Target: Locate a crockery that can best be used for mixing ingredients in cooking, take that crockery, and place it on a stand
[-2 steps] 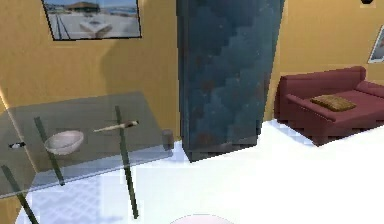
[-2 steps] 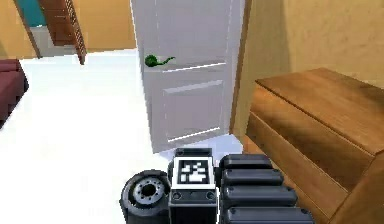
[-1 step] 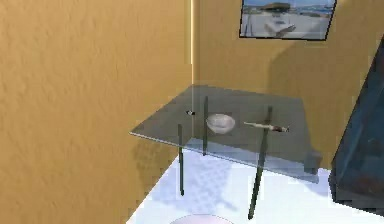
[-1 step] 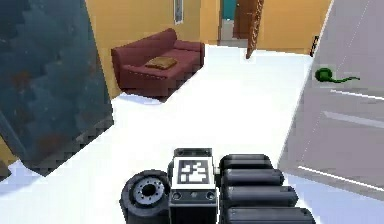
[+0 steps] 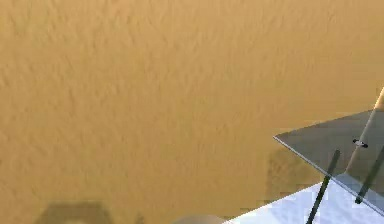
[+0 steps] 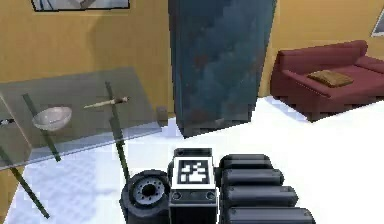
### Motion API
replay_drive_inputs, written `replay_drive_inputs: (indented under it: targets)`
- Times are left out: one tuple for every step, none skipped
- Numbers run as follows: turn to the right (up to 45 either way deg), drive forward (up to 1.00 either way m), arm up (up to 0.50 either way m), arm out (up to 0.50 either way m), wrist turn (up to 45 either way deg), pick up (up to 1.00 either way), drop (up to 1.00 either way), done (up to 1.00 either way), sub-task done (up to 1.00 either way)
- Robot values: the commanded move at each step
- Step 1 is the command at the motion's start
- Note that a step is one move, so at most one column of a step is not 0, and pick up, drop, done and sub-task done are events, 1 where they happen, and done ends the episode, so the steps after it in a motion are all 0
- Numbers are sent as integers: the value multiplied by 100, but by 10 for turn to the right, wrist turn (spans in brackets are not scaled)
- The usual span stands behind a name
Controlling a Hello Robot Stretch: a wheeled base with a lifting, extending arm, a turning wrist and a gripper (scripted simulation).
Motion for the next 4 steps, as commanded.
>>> replay_drive_inputs:
  targets:
    - [-450,0,0,0,0,0,0,0,0]
    - [-90,0,0,0,0,0,0,0,0]
    - [450,0,0,0,0,0,0,0,0]
    - [450,0,0,0,0,0,0,0,0]
